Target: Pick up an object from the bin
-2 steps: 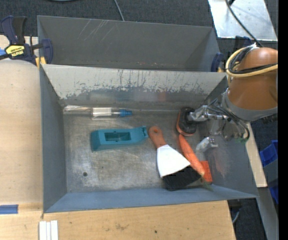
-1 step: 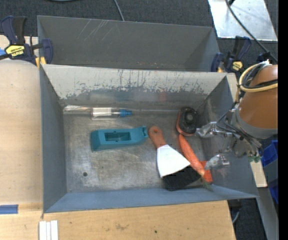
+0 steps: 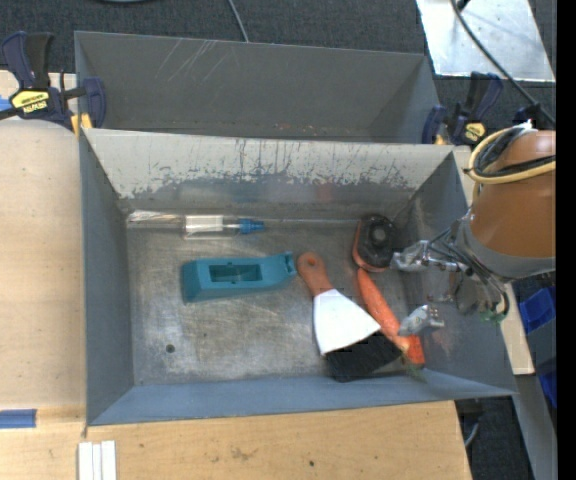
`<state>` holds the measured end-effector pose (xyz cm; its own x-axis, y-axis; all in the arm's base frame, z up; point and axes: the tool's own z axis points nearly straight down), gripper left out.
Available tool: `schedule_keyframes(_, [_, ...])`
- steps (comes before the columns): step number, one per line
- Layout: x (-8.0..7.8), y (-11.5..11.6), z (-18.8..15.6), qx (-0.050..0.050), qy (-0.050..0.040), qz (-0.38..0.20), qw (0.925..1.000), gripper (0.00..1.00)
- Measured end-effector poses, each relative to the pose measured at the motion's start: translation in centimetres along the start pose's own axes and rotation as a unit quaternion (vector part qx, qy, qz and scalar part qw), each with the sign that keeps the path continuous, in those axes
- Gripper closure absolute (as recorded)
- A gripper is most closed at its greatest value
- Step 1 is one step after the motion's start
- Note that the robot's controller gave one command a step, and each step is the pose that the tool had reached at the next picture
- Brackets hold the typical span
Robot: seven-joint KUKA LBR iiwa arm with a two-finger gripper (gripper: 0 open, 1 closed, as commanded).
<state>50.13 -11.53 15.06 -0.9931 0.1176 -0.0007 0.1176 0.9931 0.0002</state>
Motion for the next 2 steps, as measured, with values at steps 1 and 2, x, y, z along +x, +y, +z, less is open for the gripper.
schedule_keyframes(1, [0.6, 1.1, 6.1, 0.000, -0.0037, 0.113, 0.9936, 0.00])
schedule_keyframes(2, [-0.7, 1.0, 7.5, -0.001, 0.0007, 0.010, 1.0000, 1.00])
